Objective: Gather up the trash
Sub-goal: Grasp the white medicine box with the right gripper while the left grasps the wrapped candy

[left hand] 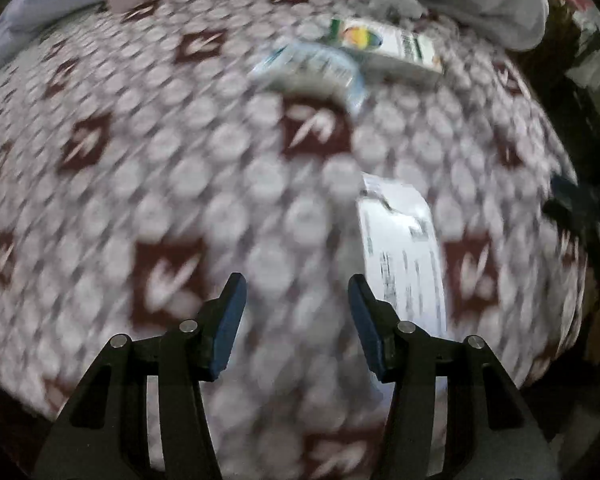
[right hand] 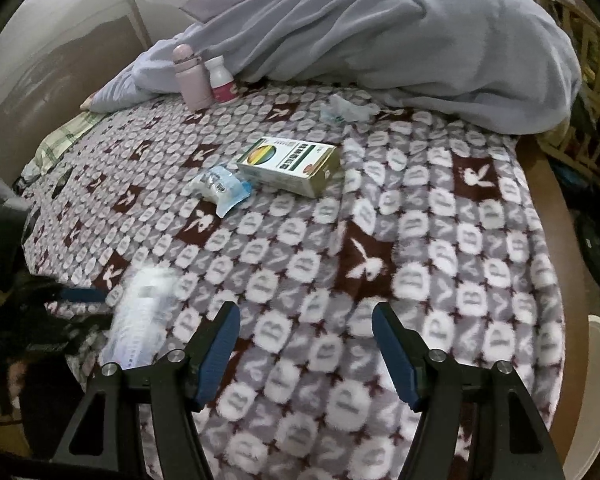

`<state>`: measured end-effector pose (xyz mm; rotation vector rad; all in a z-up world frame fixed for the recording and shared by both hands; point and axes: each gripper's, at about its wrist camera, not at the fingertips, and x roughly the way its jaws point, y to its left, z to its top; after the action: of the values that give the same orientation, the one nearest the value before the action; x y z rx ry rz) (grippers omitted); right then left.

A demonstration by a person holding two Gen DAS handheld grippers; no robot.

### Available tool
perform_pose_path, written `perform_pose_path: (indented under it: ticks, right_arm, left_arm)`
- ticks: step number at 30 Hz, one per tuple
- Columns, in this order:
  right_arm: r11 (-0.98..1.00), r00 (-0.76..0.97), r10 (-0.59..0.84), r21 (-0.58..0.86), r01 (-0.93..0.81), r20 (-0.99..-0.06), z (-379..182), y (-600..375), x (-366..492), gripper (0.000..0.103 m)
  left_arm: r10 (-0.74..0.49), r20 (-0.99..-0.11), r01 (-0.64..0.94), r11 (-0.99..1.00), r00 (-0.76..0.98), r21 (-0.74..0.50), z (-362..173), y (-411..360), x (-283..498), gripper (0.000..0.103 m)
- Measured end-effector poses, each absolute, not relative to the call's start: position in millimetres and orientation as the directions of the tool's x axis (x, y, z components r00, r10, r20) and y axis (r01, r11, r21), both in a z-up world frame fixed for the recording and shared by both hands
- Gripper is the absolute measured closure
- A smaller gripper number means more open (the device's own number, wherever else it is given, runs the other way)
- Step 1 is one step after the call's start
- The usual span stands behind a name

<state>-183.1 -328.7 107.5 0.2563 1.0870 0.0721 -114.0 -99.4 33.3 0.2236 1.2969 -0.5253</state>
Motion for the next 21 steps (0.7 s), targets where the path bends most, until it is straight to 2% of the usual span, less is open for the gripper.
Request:
perform_pose_path:
  ticks: [6,14,18,21]
  right_arm:
    - [0.951,0.429,0.249,0.304,0.063,-0.868,104.5,-311.8,-184.2,0.036]
    - [0.932,0.356,0.342,0.362,-0.011,-0.87,88.6,-243.5,-168.1,0.036]
    - [0.954,0.344,0.287,0.301,-0.013,-0.894,76.7,-214.9,-155.1,0.036]
    - [0.968,0.343,0.244,0.25,-0.027,-0.907,71.6,-212.4,-156.5,0.043]
  left_arm:
    - [-0.317,-0.935,0.47,0.857,0.161,-0.21,30.9,-121.0,-86.6,0.052]
    - [-0.285,-0.925,0.399,0.901,0.249,-0.171,57.8,-54.3,-74.8,0.052]
    - [-0.291,-0.913,0.333,0.923,0.285,-0.191,64.2,-44.2,-62.8,0.051]
    - [-0.324,-0.901,0.314,0.921,0.289,-0.23,67.6,-51.0,-54.9,0.051]
